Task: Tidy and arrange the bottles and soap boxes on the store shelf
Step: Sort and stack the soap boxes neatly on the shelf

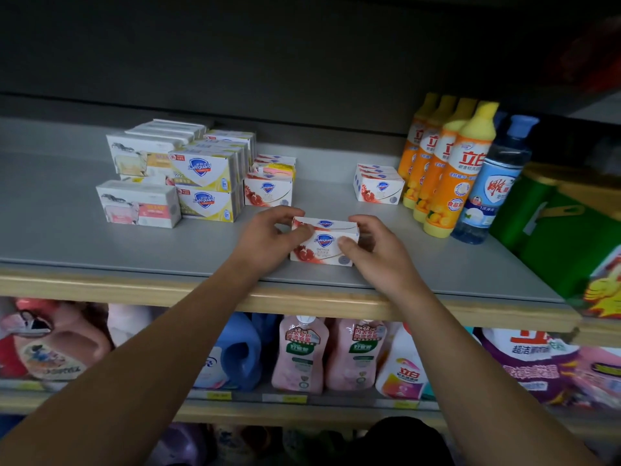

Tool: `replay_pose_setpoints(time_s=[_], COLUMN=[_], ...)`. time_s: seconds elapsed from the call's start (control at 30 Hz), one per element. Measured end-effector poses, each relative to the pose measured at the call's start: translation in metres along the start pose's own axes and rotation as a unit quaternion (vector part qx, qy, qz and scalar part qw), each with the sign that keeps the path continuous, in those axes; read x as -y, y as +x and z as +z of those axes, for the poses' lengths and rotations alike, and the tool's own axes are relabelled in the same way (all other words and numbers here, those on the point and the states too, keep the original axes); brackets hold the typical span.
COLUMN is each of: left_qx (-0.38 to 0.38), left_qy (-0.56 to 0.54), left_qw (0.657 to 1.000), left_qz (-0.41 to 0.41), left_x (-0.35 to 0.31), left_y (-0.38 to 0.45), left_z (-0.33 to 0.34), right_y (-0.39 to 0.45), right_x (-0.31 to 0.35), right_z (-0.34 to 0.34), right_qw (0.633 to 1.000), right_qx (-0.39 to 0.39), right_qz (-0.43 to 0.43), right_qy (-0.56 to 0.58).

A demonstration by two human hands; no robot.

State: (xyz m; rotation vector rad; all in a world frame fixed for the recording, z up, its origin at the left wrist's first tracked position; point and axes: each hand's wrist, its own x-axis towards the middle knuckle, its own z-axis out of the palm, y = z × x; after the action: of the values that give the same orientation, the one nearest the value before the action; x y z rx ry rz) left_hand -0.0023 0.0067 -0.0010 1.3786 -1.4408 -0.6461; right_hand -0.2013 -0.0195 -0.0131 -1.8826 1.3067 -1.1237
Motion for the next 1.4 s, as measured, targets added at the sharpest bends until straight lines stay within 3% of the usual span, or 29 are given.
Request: replay_pose_setpoints(time_s=[0.1,0.2,0.37,0.73,0.87,1.1,1.4], left_qx=[-0.022,-0.003,0.023,0.047,0.007,-0.018,-0.026], left_qy=[0.11,0.273,0.337,0.384,0.391,0.409,0.392], left_qw=[0.992,0.948,0.914,0.895,0.903,0.888,0.899], left_qz=[0.063,0.163,0.226,0.222,0.176,0.207,0.192], left_x=[-0.002,-0.004,-0.015,-0.034,-0.019,-0.01,0.0], left_y=[0.0,0.003,0.022,0.118,0.144,0.182,0.196], left_z=[0.0,0.002,0.02,0.135,0.166,0.178,0.184], right_y=[0.002,0.004,-0.004,-0.003,-0.004,-0.002,-0.002], right_x=[-0.002,-0.015,-0.047,-0.055,-0.058,-0.062,-0.064], right_z=[-0.022,-0.062,-0.092,-0.091,-0.091,-0.09,-0.088], right_qw=[0.997,0.975,0.904,0.908,0.915,0.92,0.924], right_qx=[-0.03,-0.043,0.063,0.063,0.044,0.042,0.025], right_qz=[0.014,0.02,0.09,0.078,0.06,0.049,0.039], right_qy=[-0.073,-0.215,-0.412,-0.408,-0.397,-0.387,-0.38])
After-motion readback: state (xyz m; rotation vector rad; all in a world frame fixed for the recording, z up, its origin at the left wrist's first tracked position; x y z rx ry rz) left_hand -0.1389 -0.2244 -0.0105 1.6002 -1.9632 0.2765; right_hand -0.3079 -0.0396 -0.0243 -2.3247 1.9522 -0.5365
